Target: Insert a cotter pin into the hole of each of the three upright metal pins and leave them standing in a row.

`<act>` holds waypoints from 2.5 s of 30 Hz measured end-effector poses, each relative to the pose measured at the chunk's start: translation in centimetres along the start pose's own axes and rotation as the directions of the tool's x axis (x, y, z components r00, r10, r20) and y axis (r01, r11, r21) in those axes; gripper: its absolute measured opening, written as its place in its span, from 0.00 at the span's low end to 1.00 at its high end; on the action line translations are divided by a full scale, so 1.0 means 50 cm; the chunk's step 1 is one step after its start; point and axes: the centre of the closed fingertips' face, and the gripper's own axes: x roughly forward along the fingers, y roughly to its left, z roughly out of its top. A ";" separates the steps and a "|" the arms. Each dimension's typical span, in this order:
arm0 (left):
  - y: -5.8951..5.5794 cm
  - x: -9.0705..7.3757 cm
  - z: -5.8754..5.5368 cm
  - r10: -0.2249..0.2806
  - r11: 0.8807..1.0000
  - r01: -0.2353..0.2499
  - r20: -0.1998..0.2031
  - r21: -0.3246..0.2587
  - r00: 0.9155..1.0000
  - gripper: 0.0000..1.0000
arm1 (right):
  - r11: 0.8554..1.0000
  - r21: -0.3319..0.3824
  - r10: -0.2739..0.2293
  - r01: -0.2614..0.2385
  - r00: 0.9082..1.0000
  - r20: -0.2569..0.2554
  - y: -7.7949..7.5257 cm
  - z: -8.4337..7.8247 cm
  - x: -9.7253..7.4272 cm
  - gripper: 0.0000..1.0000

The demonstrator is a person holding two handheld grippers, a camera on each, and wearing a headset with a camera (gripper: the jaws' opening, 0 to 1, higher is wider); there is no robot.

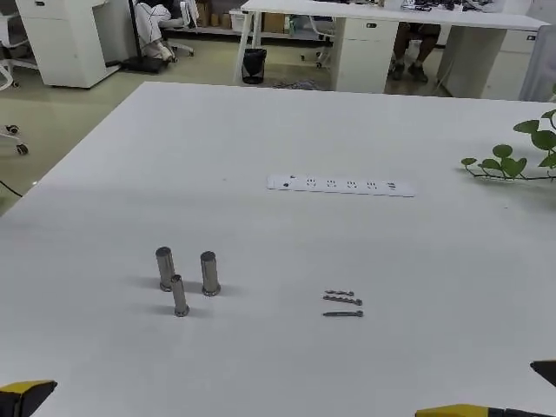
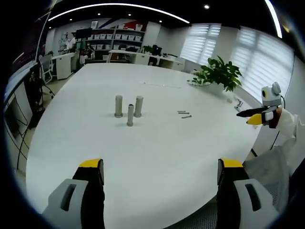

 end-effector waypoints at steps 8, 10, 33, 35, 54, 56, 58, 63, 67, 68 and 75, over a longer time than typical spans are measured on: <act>-0.007 0.005 0.006 -0.007 1.000 0.007 0.008 0.005 1.000 0.99 | 1.000 -0.001 0.006 -0.006 1.000 -0.007 -0.003 -0.003 0.002 0.98; -0.006 0.006 0.009 -0.001 1.000 0.001 0.017 0.009 1.000 0.99 | 1.000 -0.006 0.004 -0.004 1.000 -0.011 -0.005 -0.004 0.003 0.98; 0.010 0.030 0.027 0.056 0.997 -0.055 -0.010 0.051 0.998 0.99 | 1.000 -0.013 0.017 -0.018 0.998 -0.062 -0.021 -0.005 0.020 0.98; 0.003 0.038 0.033 0.030 0.999 -0.030 0.008 0.046 1.000 0.99 | 0.999 -0.028 0.019 -0.021 0.997 -0.077 -0.020 -0.008 0.025 0.98; 0.025 0.132 0.104 -0.005 0.997 0.000 0.058 0.077 0.998 0.98 | 1.000 -0.024 -0.008 0.006 0.995 -0.098 -0.037 0.010 0.056 0.98; 0.029 0.143 0.112 -0.010 0.997 0.005 0.060 0.081 0.998 0.95 | 1.000 -0.025 -0.011 0.008 0.994 -0.104 -0.038 0.007 0.059 0.98; 0.034 0.155 0.119 -0.011 0.996 0.006 0.061 0.088 0.998 0.94 | 1.000 -0.026 -0.010 0.007 0.993 -0.116 -0.039 0.002 0.061 0.98; 0.048 0.180 0.134 -0.015 0.994 0.008 0.065 0.107 0.998 0.89 | 1.000 -0.016 -0.008 0.006 0.992 -0.126 -0.040 -0.001 0.066 0.98; 0.056 0.200 0.140 -0.043 0.993 0.035 0.069 0.111 0.997 0.77 | 1.000 -0.025 -0.008 0.005 0.990 -0.140 -0.040 -0.006 0.068 0.98; 0.059 0.204 0.142 -0.043 0.993 0.035 0.070 0.114 0.997 0.75 | 1.000 -0.026 -0.008 0.005 0.990 -0.142 -0.038 -0.008 0.067 0.98; 0.084 0.228 0.154 -0.038 0.987 0.025 0.076 0.157 0.996 0.63 | 1.000 -0.017 -0.009 0.007 0.986 -0.164 -0.036 -0.022 0.068 0.98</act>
